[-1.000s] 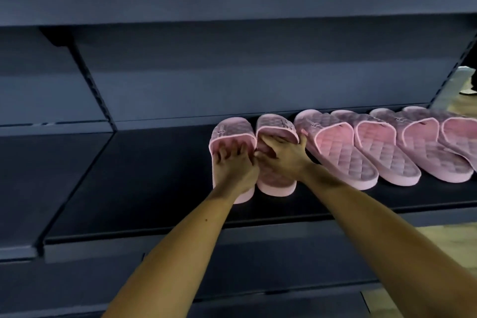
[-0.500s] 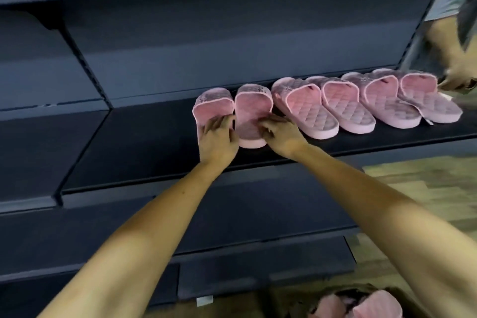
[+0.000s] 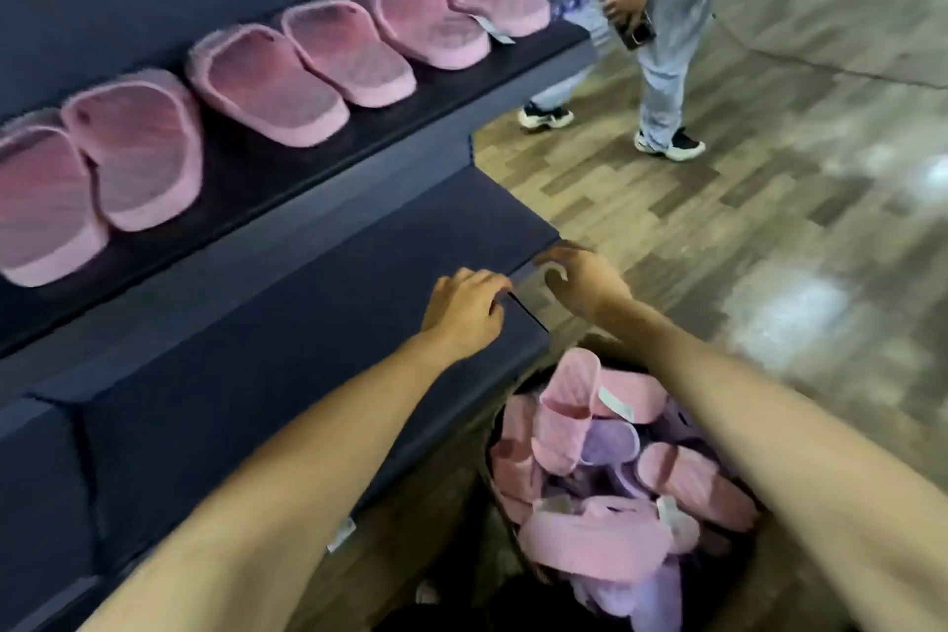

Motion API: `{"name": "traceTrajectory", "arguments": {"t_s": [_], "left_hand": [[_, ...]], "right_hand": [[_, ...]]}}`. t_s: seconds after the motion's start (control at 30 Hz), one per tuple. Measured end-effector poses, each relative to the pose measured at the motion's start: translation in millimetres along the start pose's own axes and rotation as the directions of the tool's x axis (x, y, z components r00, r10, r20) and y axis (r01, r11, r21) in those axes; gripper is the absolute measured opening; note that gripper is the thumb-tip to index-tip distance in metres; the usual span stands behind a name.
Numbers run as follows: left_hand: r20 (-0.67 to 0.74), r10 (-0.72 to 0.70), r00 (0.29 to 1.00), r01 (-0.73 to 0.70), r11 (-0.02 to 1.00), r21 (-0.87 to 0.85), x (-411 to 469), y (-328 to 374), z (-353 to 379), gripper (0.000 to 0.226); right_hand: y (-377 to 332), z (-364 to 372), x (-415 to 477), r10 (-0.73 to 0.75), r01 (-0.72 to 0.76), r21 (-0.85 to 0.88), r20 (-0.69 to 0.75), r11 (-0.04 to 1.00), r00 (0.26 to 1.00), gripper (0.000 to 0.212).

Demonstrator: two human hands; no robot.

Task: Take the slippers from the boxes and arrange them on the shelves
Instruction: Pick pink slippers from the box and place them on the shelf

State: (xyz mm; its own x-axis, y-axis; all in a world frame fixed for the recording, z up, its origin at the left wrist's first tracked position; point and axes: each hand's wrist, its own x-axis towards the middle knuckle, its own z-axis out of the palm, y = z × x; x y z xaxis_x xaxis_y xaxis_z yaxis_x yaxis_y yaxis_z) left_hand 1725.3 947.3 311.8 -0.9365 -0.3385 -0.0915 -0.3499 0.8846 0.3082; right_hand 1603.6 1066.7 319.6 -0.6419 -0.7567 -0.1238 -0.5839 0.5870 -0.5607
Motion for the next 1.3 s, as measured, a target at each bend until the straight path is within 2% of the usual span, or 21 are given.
{"name": "traceTrajectory", "arguments": {"t_s": [0.07, 0.17, 0.3, 0.4, 0.5, 0.57, 0.63, 0.77, 0.83, 0.9, 0.97, 1.13, 1.3], "left_hand": [[0.136, -0.017, 0.991, 0.013, 0.999, 0.03, 2.1, 9.2, 37.8, 0.037], [0.286, -0.023, 0.958, 0.001, 0.997, 0.077, -0.9, 19.3, 87.6, 0.036], [0.416, -0.02, 0.909, -0.023, 0.995, 0.1, -2.8, 26.9, 142.6, 0.033], [0.472, -0.031, 0.881, -0.026, 0.993, 0.114, -4.6, 28.3, 174.2, 0.031], [0.538, -0.024, 0.843, -0.06, 0.988, 0.139, -4.3, 29.2, 197.6, 0.03], [0.596, -0.016, 0.803, -0.107, 0.979, 0.171, 0.6, 27.5, 215.2, 0.034], [0.624, -0.017, 0.781, -0.129, 0.973, 0.189, 9.8, 22.5, 230.8, 0.037], [0.657, -0.056, 0.752, -0.099, 0.975, 0.197, 19.7, 12.4, 258.5, 0.038], [0.673, -0.05, 0.738, -0.102, 0.978, 0.184, 22.5, 10.4, 269.9, 0.039], [0.68, -0.023, 0.733, -0.113, 0.982, 0.154, 27.3, 8.0, 280.7, 0.043], [0.679, 0.006, 0.734, -0.127, 0.984, 0.128, 35.1, 6.6, 289.5, 0.047], [0.701, -0.025, 0.712, -0.122, 0.98, 0.159, 50.4, 11.9, 303.0, 0.064], [0.776, -0.121, 0.619, -0.057, 0.978, 0.198, 57.3, 18.8, 318.8, 0.078]], "right_hand": [[42.5, 14.2, -23.8, 0.14, -0.138, -0.033, 0.08, 0.99, 0.987, 0.029], [93.7, 42.2, -54.6, 0.254, -0.243, -0.079, 0.192, 0.967, 0.948, 0.026], [132.4, 78.2, -84.1, 0.407, -0.4, -0.093, 0.338, 0.912, 0.849, 0.032], [147.8, 104.3, -91.3, 0.505, -0.553, -0.004, 0.412, 0.833, 0.758, 0.035], [175.0, 139.7, -94.1, 0.601, -0.616, -0.15, 0.483, 0.773, 0.637, 0.036], [190.3, 162.2, -97.7, 0.643, -0.652, -0.169, 0.465, 0.739, 0.608, 0.039], [198.0, 182.1, -100.7, 0.671, -0.707, -0.106, 0.438, 0.699, 0.598, 0.038], [206.2, 219.5, -105.0, 0.622, -0.682, -0.032, 0.441, 0.731, 0.647, 0.033], [208.7, 237.3, -109.7, 0.618, -0.706, -0.028, 0.507, 0.708, 0.601, 0.042], [211.7, 252.5, -116.6, 0.623, -0.747, -0.046, 0.587, 0.663, 0.517, 0.052], [215.4, 264.0, -125.4, 0.627, -0.746, -0.126, 0.643, 0.654, 0.441, 0.051], [221.5, 280.8, -142.1, 0.694, -0.743, -0.226, 0.594, 0.63, 0.408, 0.054], [229.1, 279.8, -139.9, 0.71, -0.811, -0.128, 0.573, 0.571, 0.41, 0.037]]}}
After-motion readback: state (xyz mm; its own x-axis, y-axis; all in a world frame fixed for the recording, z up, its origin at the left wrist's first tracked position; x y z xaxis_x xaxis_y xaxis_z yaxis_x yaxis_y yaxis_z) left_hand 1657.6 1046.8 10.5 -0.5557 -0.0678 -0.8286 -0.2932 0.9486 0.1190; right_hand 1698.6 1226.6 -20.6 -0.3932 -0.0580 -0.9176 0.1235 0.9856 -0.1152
